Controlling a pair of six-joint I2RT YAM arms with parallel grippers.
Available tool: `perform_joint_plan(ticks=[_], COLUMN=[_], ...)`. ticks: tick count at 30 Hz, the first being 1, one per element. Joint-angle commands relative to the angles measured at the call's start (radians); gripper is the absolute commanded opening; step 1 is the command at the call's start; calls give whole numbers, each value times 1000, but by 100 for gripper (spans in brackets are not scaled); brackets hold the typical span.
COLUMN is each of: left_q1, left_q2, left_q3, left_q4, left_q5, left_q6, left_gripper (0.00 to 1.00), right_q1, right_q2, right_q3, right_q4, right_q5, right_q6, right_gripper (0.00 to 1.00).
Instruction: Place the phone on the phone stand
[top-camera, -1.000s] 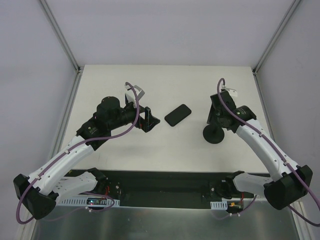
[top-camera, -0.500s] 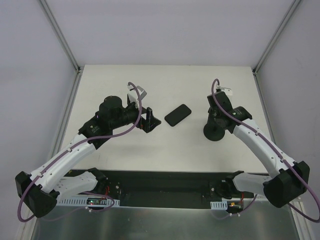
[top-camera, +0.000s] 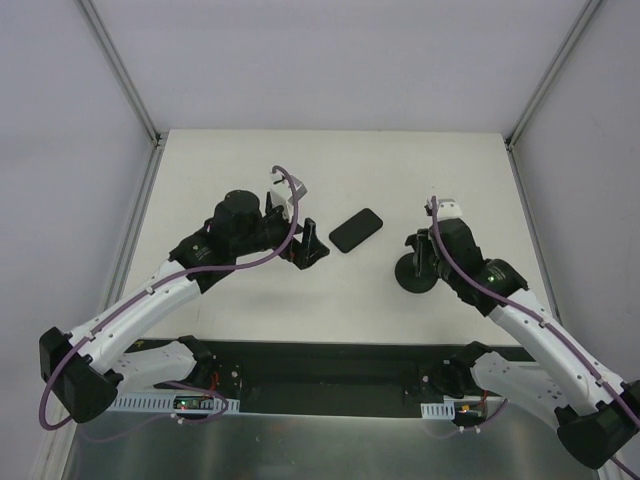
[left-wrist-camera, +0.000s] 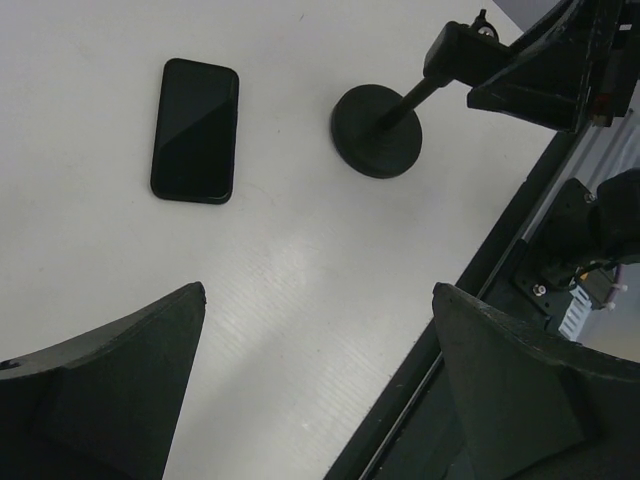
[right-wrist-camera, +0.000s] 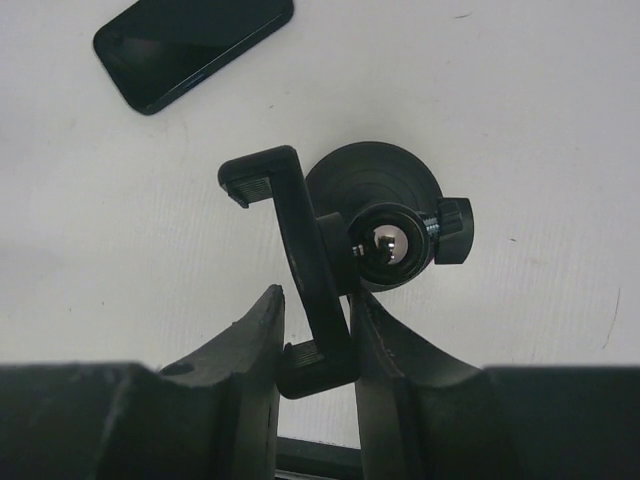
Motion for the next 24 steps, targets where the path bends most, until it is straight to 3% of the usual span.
perform_joint_plan(ticks=[1,6,13,20,24], left_q1=[-3,17,61,64,66], left_q2=[-44,-106,-172,-334,-409], left_q3=[55,32,27,-62,-94], left_q4=[-11,-20,-57,-108,-146], left_q5=[18,110,189,-83,-202], left_q6=[-67,-185,-314,-314,-294], left_gripper=[95,95,94,94,94], right_q1=[21,64,154,249,254], right_q2=[-93,-133,13,263,445], right_q3=[-46,-43,114,302,483], right_q4=[122,198,185,260,164], right_q5=[-113,-265,-498,-643,-725], right_q6=[-137,-239,-375,-478,-600], right_gripper=[1,1,0,0,0])
